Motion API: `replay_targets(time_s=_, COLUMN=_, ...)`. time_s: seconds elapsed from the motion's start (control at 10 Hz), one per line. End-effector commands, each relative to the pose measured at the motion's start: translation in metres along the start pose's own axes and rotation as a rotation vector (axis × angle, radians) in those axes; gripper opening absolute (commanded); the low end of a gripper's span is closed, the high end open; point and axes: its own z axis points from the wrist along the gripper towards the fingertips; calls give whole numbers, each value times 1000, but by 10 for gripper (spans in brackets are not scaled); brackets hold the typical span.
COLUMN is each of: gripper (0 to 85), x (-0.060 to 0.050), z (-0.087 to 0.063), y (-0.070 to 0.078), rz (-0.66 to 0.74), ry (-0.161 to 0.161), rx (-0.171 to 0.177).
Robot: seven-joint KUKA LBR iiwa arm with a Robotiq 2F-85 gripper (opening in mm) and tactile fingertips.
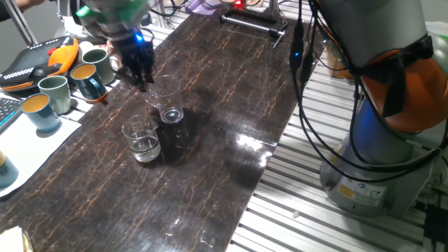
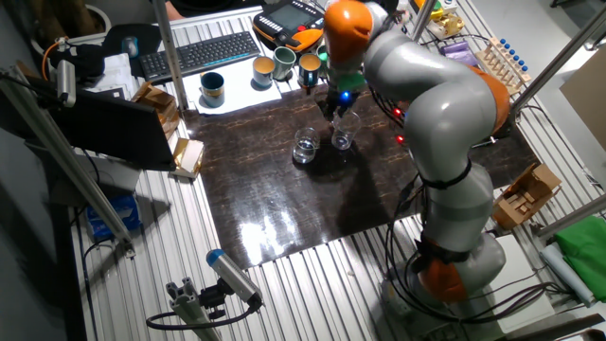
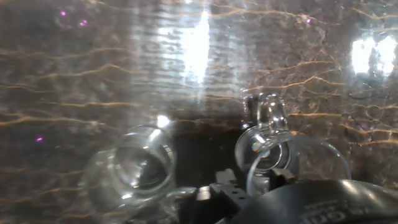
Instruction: Pour the water from one cup into another empty cup
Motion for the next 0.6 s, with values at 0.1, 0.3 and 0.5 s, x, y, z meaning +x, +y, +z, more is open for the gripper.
replay_targets(time_s=0.1, gripper=10, x=2, z=-14, y=6, rz=-6, ry=2, rx=-44)
replay_targets(time_s=0.3, gripper=7, x=8, z=-23, y=8, rz=-17, ry=-16, rx=-50)
replay_targets(time_s=0.5, gripper=7, x=17, z=-36, y=11, rz=-28, ry=-19, rx=-88)
